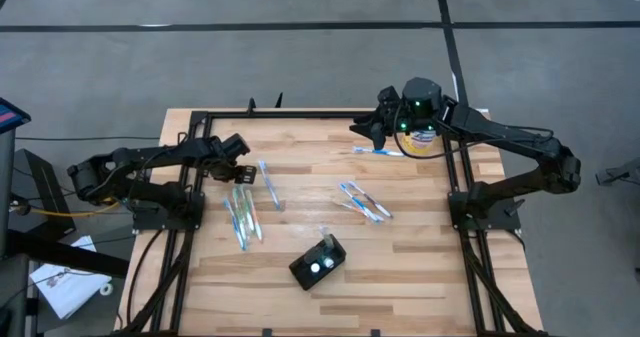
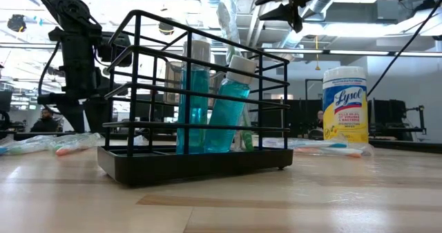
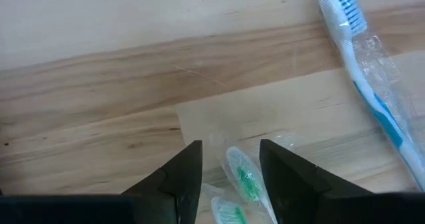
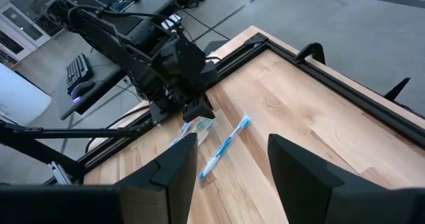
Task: Pick & Place toothbrushing station
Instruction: Put the green toothbrush into the mesh organizer
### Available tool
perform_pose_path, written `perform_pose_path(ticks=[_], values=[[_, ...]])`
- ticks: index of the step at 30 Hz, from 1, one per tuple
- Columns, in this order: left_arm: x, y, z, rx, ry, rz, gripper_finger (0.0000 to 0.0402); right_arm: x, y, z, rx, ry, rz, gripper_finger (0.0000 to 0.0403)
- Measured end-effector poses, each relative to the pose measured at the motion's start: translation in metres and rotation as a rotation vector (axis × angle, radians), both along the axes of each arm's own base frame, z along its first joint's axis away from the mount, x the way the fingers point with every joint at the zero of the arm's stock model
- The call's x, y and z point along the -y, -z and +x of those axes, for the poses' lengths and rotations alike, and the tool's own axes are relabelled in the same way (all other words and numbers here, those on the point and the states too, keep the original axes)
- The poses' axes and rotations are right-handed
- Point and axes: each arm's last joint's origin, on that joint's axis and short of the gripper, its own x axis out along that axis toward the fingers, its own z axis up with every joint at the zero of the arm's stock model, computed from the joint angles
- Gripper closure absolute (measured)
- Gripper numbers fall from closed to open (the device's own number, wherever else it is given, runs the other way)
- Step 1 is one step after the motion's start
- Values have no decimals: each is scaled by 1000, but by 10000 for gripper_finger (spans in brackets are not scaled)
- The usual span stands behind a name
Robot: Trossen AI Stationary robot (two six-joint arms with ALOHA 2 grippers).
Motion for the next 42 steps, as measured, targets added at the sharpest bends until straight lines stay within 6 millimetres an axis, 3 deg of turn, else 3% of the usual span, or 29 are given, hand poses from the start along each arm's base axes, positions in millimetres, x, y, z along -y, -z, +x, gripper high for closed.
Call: perform_pose_path(ticks=[11, 21, 26, 32, 42], values=[[-1, 6, 2, 3, 6, -29, 268, 0, 0, 0, -2, 0, 1, 232], [-2, 6, 4, 21, 11, -17, 391, -1, 1, 0, -3, -22, 10, 237], [-4, 3, 7, 68, 14, 16, 399, -1, 0, 0, -2, -22, 9, 238], [-12, -22, 16, 199, 41, 193, 401, 0, 0, 0, -2, -21, 8, 241], [-19, -98, 18, 419, 112, 526, 401, 0, 0, 0, 0, -23, 8, 243]])
